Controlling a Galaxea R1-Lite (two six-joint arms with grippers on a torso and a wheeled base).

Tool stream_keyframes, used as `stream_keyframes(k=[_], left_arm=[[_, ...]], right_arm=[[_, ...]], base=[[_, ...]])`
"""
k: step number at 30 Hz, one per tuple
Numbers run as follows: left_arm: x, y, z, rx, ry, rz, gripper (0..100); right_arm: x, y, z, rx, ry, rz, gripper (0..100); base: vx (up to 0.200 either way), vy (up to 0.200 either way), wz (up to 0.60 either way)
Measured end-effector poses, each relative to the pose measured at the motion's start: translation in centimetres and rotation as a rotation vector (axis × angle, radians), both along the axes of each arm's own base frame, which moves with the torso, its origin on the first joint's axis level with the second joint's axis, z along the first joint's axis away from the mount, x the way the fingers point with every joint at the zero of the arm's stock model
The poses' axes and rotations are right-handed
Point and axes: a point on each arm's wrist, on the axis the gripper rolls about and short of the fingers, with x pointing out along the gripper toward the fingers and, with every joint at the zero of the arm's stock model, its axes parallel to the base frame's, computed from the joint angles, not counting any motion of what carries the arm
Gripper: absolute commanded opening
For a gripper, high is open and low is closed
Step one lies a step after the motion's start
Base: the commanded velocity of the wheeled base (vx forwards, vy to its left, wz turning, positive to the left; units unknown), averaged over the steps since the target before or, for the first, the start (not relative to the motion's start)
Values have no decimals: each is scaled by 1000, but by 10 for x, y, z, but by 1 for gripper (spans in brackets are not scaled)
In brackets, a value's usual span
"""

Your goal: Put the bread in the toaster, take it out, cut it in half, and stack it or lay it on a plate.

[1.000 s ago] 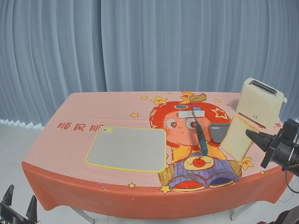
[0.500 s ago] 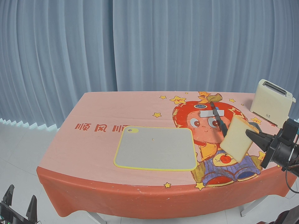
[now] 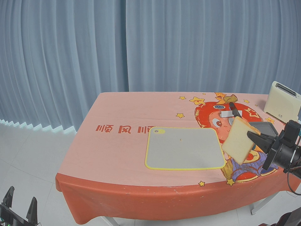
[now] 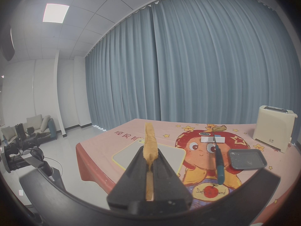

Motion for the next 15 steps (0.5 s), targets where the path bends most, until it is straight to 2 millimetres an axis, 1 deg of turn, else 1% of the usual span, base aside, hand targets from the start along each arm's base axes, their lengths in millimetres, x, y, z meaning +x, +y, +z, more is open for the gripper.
stream_keyframes(k=[15], left_arm=[[0,0,0,0,0,1,100]], right_arm=[[-1,2,-2,1,10,11,0]], base=[[0,0,0]])
